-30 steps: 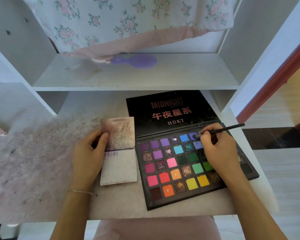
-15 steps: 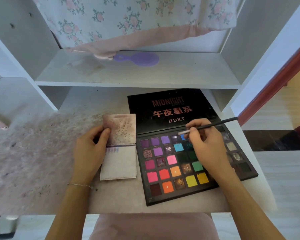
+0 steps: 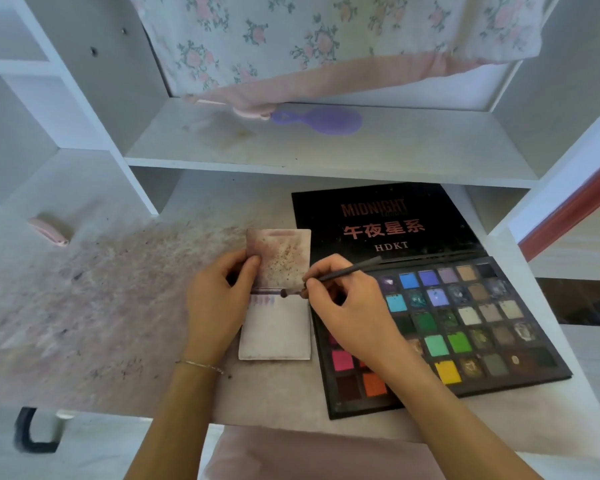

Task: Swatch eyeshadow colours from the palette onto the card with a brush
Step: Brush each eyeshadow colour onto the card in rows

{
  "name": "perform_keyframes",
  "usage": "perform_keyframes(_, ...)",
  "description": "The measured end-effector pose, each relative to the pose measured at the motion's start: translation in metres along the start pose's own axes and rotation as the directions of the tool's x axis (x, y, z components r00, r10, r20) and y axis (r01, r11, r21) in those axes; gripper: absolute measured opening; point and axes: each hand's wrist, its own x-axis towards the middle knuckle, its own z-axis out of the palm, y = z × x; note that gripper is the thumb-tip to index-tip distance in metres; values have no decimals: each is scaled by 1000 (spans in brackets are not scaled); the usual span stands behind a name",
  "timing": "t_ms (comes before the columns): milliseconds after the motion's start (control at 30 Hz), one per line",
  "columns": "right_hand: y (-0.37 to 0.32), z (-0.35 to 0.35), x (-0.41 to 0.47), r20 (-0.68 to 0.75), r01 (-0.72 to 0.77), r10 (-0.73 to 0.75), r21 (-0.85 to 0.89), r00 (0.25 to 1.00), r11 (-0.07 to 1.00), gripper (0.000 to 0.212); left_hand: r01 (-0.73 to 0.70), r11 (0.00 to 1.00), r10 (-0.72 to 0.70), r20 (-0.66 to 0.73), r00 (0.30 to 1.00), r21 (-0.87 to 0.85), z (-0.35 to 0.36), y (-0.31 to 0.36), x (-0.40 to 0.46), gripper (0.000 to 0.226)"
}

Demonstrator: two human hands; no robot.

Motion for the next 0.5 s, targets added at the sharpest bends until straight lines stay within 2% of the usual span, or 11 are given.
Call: perform_keyframes(500, 4, 5, 3, 55, -23, 27, -63, 998, 998, 12, 18, 1000, -18, 0, 1000, -24, -1, 3, -1, 15)
